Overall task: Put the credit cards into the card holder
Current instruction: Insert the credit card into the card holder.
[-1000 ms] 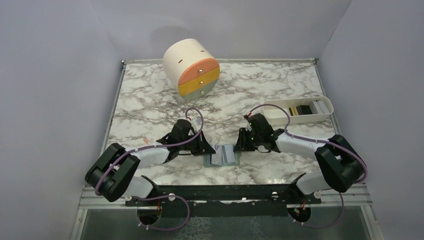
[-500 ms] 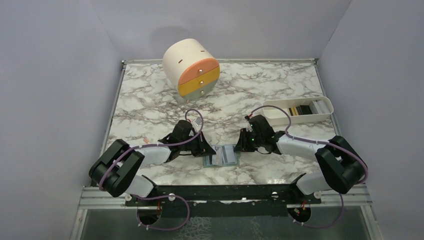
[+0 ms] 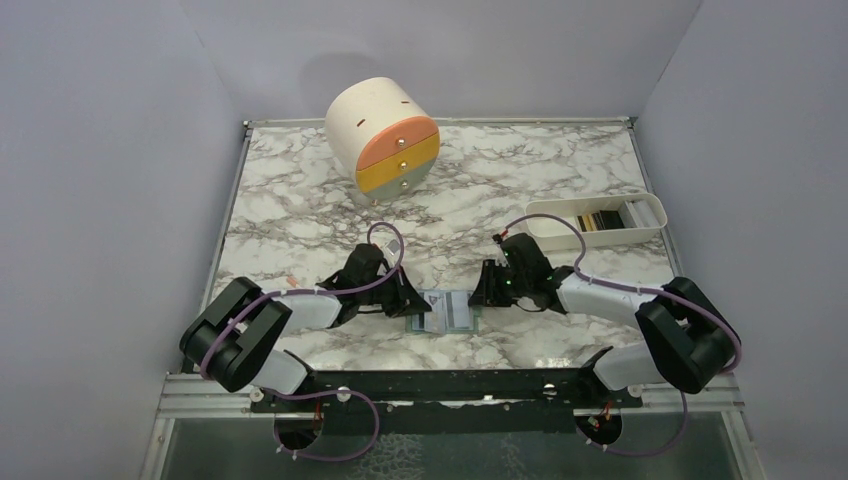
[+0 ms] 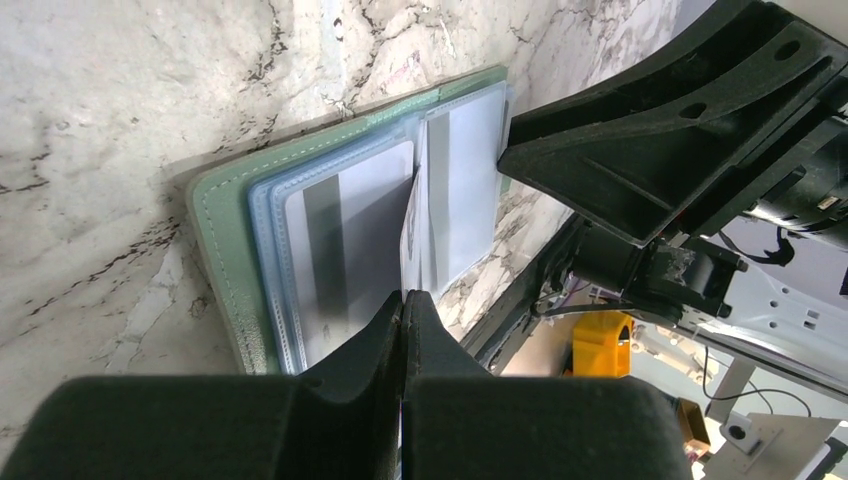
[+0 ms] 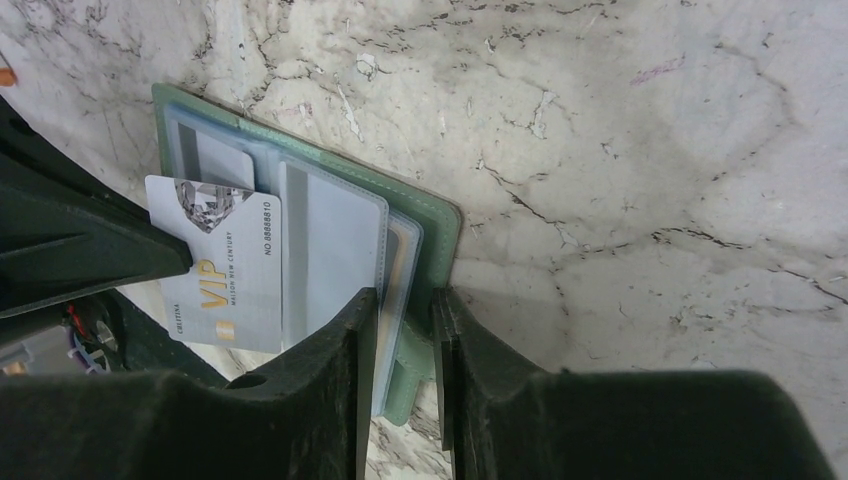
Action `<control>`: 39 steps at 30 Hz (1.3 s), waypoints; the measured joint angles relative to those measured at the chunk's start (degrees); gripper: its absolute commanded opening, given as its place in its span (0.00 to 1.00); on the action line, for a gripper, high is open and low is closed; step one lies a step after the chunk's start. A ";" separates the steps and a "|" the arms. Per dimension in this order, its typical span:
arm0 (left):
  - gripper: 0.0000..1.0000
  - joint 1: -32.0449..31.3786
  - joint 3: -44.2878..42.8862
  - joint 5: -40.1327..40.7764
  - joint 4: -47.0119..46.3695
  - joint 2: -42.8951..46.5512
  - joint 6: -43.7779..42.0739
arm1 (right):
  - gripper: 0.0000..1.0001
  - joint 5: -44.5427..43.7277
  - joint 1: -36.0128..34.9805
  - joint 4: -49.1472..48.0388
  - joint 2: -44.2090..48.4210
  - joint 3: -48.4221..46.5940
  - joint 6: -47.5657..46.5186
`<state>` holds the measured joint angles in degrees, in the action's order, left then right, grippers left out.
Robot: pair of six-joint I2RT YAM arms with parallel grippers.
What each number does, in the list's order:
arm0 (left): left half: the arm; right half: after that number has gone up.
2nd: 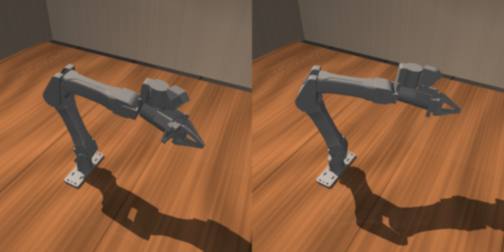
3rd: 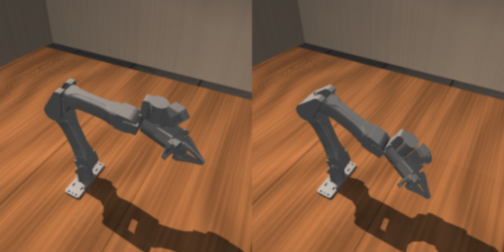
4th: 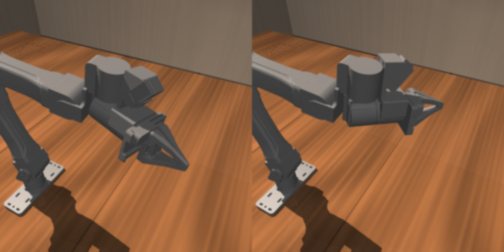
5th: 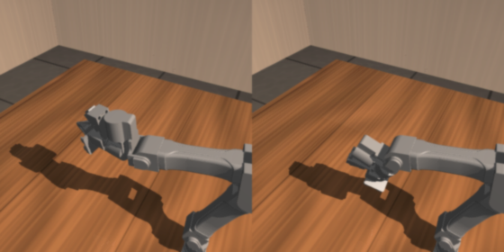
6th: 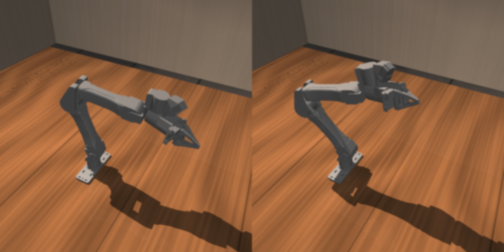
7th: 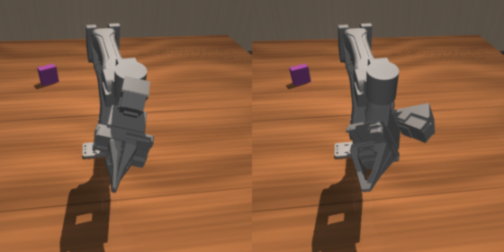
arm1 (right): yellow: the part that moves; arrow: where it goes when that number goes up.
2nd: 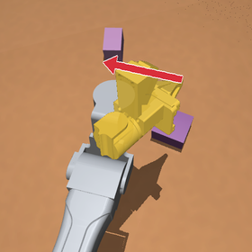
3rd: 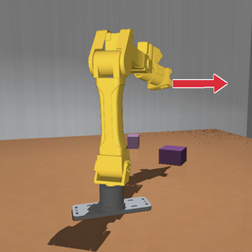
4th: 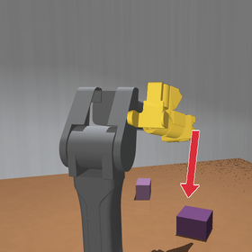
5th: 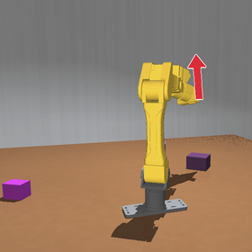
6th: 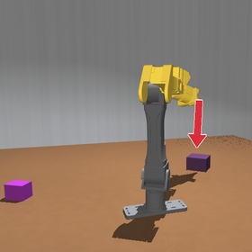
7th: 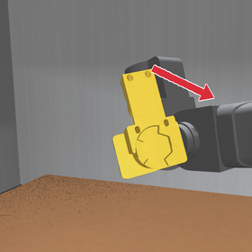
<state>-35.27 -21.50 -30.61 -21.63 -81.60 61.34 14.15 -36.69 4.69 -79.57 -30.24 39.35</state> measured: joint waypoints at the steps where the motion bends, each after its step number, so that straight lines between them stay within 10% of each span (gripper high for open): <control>1: 0.00 0.00 0.02 0.00 -0.28 -0.07 0.07 | 0.27 0.02 0.00 -0.13 0.02 0.11 0.00; 39: 0.00 -0.48 -1.20 -1.09 -9.44 -8.76 -6.45 | 0.21 -0.02 0.00 -2.71 1.95 2.80 0.87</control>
<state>-35.75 -22.70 -31.70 -31.07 -90.37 54.89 14.13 -36.69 1.98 -77.62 -27.44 40.23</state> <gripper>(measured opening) 0.010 0.219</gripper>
